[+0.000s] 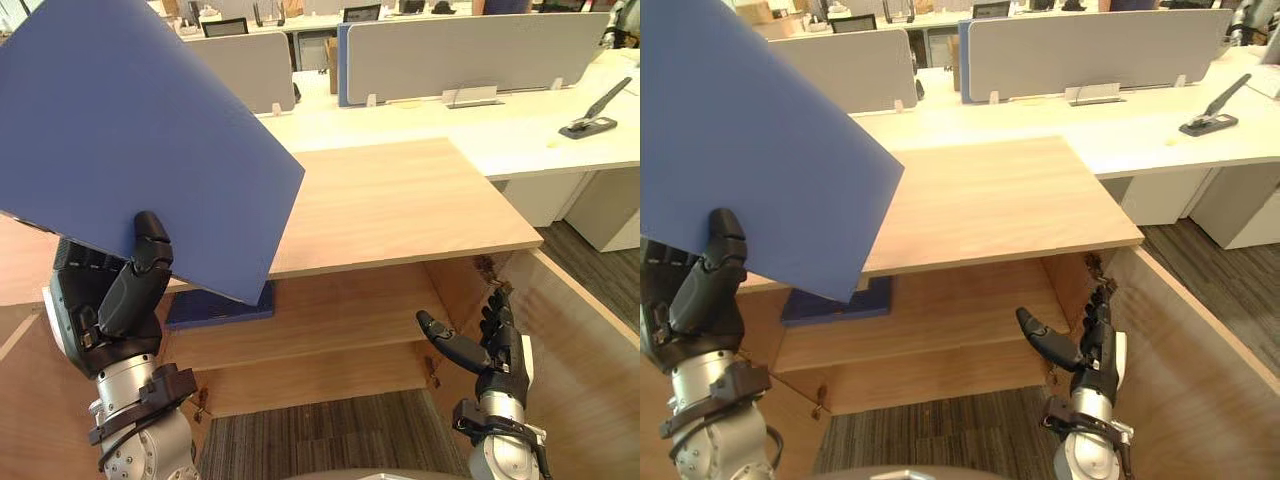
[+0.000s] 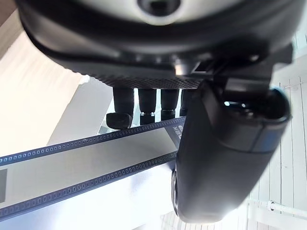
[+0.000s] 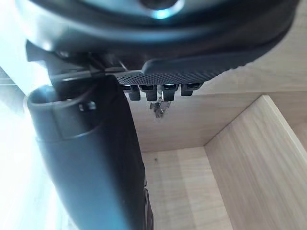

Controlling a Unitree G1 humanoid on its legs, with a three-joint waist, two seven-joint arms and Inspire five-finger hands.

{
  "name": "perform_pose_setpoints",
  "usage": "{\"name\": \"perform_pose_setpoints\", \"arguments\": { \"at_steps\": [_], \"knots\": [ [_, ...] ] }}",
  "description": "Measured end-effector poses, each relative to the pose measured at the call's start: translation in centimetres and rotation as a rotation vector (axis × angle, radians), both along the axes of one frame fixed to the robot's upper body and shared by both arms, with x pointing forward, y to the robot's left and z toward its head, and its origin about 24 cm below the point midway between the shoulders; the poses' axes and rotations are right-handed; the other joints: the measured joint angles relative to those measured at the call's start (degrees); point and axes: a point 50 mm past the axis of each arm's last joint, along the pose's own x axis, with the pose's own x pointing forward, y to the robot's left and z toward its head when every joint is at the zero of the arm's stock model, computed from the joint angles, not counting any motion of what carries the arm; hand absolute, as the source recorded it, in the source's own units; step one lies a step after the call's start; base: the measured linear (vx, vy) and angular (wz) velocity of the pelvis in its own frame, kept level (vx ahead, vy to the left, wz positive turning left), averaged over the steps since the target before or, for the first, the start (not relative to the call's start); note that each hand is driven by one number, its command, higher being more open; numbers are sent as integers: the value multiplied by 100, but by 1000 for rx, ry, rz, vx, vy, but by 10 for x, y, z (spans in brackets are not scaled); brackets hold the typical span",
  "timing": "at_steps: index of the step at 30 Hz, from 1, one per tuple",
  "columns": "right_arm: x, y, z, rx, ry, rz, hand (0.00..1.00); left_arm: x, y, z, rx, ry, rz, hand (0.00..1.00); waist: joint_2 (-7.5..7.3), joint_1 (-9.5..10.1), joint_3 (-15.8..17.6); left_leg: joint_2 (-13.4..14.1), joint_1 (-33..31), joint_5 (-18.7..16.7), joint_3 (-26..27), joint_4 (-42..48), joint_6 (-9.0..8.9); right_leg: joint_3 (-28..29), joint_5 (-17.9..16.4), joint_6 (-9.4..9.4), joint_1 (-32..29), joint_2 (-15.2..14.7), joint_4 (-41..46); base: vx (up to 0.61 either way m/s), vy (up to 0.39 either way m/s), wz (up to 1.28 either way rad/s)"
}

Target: Walk over to the cabinet, pick up the folder, carry it to the office cabinet, place the folder inside the office cabinet, then close the office cabinet door

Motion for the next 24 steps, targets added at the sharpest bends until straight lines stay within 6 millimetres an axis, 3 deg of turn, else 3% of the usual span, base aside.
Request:
{"name": "perform_pose_setpoints", "arguments": {
  "at_steps": [4,9,14,18,24],
  "knots": [
    [1,-2,15,-78,-36,-15,100,1,-1,-1,-4,8,-8,0,85,-20,-39,57,0,-10,118,17,-17,94,-21,-33,-107,82,114,-47,-31,-18],
    [12,-4,71,-414,-212,-75,100,8,-11,-2,-10,1,-68,0,189,-46,-113,116,-4,-8,258,28,-19,270,8,-91,-243,176,199,-36,-22,-18],
    [31,13,112,-543,-453,-27,100,28,-16,-5,41,5,-131,0,195,-83,-119,139,-8,-3,258,34,-26,342,93,-119,-246,242,151,-48,-24,-7],
    [51,24,136,-460,-652,147,100,45,-17,1,166,-13,-196,0,157,-77,-102,122,-50,20,250,33,-53,344,220,-114,-215,234,-4,-61,-2,0],
    [106,18,141,-62,-726,606,100,75,-24,19,369,-79,-376,0,71,-59,-59,43,-79,110,139,-41,-26,242,428,-96,-56,164,-308,-53,12,8]
  ]
}}
